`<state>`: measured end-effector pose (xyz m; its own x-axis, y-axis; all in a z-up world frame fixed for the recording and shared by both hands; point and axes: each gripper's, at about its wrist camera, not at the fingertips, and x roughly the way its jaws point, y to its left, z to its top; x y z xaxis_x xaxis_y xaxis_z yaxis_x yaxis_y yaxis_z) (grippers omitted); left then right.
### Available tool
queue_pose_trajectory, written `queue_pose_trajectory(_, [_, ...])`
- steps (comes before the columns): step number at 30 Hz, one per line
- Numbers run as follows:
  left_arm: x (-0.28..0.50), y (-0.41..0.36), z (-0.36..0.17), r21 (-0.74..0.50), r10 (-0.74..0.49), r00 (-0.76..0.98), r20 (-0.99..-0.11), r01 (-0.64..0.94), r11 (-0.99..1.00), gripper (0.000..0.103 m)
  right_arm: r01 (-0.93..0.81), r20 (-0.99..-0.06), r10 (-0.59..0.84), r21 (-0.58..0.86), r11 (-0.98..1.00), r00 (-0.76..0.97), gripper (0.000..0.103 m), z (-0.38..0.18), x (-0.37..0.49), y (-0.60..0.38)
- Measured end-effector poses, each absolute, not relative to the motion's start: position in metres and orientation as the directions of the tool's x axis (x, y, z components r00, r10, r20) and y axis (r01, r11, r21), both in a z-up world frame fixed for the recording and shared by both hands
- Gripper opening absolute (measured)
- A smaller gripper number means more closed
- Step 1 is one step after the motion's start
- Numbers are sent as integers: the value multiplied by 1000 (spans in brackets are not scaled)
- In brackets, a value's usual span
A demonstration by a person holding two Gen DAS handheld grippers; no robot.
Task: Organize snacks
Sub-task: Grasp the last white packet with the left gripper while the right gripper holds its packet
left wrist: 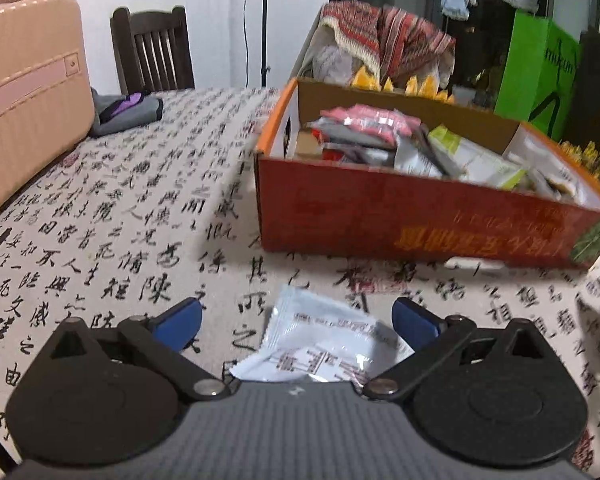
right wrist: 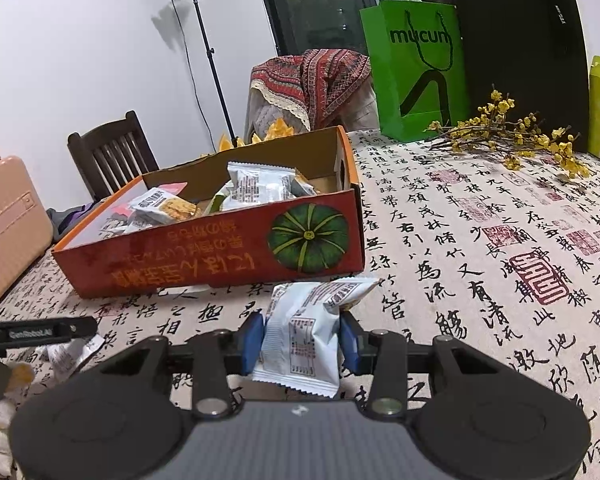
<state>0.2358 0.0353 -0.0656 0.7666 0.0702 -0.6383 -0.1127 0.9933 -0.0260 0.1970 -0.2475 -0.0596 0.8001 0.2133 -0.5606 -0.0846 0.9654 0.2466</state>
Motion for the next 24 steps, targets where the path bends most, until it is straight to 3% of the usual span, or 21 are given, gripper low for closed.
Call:
queue_pose_trajectory(4, [236, 26, -64, -14, 39, 781, -623, -61, 998, 103, -82, -565, 211, 245, 966, 798, 40, -60, 197, -248])
queue_pose_trajectory(7, [243, 16, -72, 50, 73, 745, -663, -53, 997, 103, -80, -567, 208, 242, 967, 797, 40, -61, 198, -247])
queue_pose_trajectory(12, [244, 23, -74, 16, 54, 739, -671, -58, 998, 102, -75, -574, 203, 240, 968, 793, 40, -62, 199, -247])
queue_pose_trajectory(14, [241, 23, -73, 13, 49, 750, -660, -54, 998, 89, -73, -577, 202, 240, 968, 791, 40, -62, 200, -247])
queue_pose_trajectory(16, [236, 23, -70, 13, 51, 764, -643, -55, 998, 61, -71, -578, 202, 242, 968, 791, 40, -62, 200, -248])
queue_pose_trajectory(17, [234, 24, -69, 8, 47, 770, -636, -55, 998, 52, -70, -578, 202, 243, 968, 791, 40, -63, 200, -248])
queue_pose_trajectory(19, [231, 28, -67, -29, 16, 776, -631, -44, 999, 15, -67, -579, 200, 243, 968, 790, 40, -63, 201, -248])
queue_pose_trajectory(24, [227, 28, -63, -34, 10, 792, -611, -38, 999, 12, -65, -581, 198, 240, 968, 789, 40, -63, 201, -248])
